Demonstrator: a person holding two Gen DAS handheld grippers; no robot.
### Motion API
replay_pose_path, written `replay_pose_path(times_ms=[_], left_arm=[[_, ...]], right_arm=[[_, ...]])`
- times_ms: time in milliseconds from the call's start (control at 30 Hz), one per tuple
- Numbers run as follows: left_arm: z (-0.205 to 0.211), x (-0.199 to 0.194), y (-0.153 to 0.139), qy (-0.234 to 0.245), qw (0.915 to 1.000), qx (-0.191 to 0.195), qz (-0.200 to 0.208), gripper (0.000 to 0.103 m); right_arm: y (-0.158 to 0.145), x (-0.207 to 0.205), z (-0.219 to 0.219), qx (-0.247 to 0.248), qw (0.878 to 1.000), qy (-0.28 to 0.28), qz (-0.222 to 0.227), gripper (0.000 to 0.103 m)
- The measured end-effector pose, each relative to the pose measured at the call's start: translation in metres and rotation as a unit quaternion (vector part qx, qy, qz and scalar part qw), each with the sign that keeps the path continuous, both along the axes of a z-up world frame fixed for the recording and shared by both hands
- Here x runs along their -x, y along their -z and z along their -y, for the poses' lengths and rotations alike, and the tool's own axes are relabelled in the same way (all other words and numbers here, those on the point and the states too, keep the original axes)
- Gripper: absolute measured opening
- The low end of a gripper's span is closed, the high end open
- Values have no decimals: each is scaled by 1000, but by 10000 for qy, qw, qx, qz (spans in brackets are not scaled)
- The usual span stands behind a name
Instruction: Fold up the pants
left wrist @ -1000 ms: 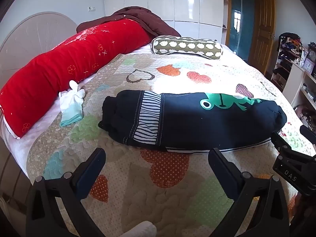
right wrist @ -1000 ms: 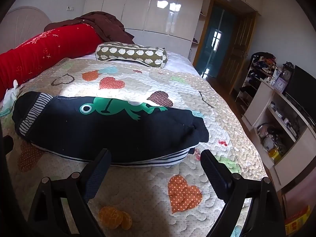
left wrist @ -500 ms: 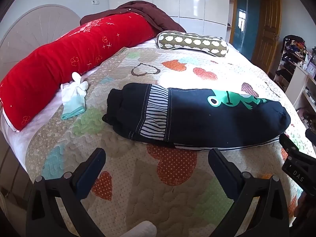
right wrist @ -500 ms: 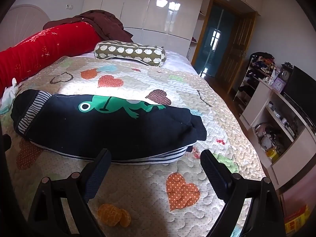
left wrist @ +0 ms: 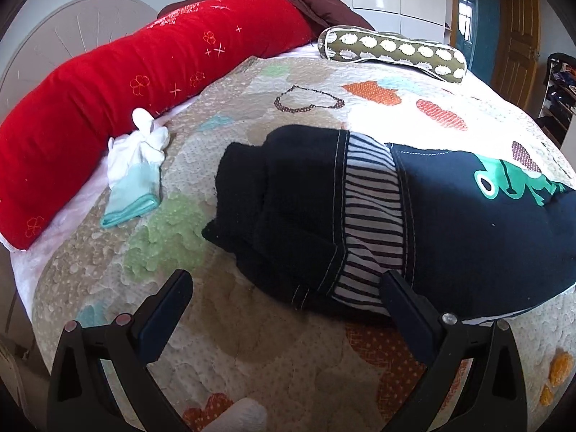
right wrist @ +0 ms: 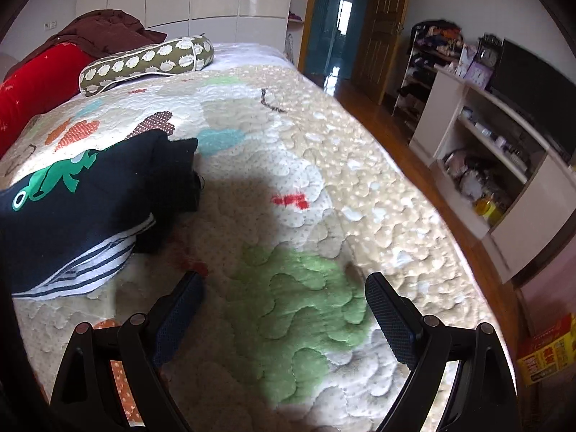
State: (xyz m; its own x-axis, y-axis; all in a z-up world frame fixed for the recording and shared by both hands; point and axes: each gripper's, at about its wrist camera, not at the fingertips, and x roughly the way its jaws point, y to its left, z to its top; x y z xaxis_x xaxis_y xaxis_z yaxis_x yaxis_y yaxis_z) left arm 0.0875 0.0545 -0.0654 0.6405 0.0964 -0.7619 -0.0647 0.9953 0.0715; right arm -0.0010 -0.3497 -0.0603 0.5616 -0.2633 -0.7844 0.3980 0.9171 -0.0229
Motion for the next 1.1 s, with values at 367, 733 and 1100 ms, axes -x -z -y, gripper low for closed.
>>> replay_pose_path(times_ms=[367,733,1100], left_arm=[[-7,0,14,-20,9992,407,-18,103],[-5,7,17,-79,9986,486,184,103],[-2,10,16,-129,9988,363,289,103]], right_arm=[[12,-6,7,-363,9993,33,45,102],[12,-7,8,-370,9993,32,44,102],[12,-7,8,-368,9993,34,42,102]])
